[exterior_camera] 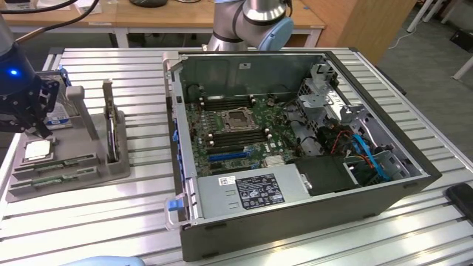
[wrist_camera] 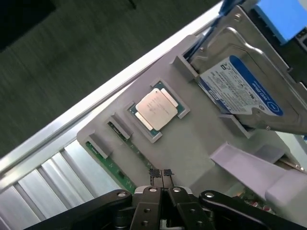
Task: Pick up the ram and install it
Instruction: 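Pick up the ram and move it above insertion slot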
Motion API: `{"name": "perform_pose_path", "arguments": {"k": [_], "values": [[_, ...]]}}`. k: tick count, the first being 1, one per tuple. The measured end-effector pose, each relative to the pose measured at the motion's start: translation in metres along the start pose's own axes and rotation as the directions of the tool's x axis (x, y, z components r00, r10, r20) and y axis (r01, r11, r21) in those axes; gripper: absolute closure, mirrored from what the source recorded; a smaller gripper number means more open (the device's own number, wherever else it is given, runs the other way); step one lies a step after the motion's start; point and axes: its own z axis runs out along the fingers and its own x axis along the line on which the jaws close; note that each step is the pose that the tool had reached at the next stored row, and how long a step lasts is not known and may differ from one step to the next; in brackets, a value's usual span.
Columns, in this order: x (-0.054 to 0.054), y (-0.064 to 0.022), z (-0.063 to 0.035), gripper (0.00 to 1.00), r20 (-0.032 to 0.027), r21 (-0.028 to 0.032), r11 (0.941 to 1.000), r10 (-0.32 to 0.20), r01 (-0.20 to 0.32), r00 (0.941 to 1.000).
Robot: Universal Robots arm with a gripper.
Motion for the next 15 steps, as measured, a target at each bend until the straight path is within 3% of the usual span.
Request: {"name": "perform_pose_path", "arguments": {"k": [4,8,12,15], "values": [[0.0,0.0,0.0006,0.9,-0.0019,-0.0011,0.9974,-0.072,0.072,0.9974],[0.0,0.0,0.0011,0.9,-0.0038,-0.0024,0.9894,-0.145,0.145,0.9894],[0.0,-0.0001,0.0017,0.9,-0.0056,-0.0038,0.9765,-0.216,0.216,0.9765],[0.0,-0.0001,0.0021,0.9,-0.0068,-0.005,0.963,-0.27,0.27,0.963]]}}
